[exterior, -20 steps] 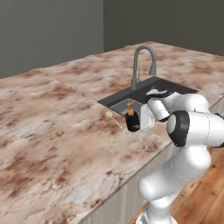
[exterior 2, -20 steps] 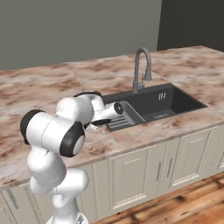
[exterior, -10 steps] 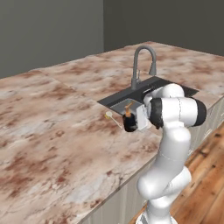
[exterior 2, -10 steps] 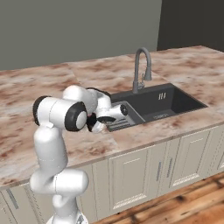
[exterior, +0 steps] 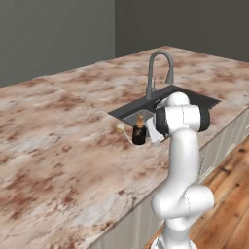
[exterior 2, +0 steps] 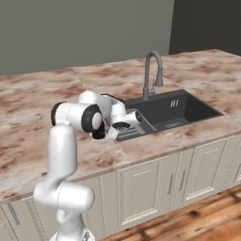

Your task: Locate and retrieve the dish brush and soap dispenser from the cabinet. Place them next to the sink.

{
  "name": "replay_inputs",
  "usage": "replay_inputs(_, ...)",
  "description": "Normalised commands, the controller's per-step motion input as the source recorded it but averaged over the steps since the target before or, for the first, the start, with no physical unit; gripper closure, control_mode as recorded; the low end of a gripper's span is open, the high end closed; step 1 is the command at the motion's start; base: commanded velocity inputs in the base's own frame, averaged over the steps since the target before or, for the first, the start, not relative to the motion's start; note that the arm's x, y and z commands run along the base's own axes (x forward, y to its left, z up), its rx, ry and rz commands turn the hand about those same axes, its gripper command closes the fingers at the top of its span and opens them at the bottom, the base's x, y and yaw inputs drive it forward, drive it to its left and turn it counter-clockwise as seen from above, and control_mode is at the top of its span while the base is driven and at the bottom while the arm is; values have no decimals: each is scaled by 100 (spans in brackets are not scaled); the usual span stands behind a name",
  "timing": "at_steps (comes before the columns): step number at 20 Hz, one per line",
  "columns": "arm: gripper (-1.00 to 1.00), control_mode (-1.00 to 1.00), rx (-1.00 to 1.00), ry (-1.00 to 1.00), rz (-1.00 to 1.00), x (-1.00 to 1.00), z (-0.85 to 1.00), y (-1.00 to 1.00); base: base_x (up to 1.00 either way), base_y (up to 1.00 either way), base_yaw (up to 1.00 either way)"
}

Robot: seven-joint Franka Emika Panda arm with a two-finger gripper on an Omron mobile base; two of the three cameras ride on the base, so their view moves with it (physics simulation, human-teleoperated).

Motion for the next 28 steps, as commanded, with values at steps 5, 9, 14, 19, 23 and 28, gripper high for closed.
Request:
replay_inputs(5, -100, -100, -1, 3, 10, 33, -24, 0, 0, 0, 0)
replay_inputs(9, -100, -100, -1, 7, 3, 4, 0, -17, 0, 0, 0)
replay_inputs(14, -100, -100, -9, 4, 0, -3, 1, -30, 0, 0, 0)
replay_inputs(19, -100, -100, -21, 0, -1, -39, 35, -5, 0, 0, 0)
replay_inputs(23, -100, -100, -17, -2, -5, -72, 33, -9, 0, 0, 0)
replay_inputs(28, -100, -100, -13, -7, -10, -74, 10, 0, 0, 0, 0)
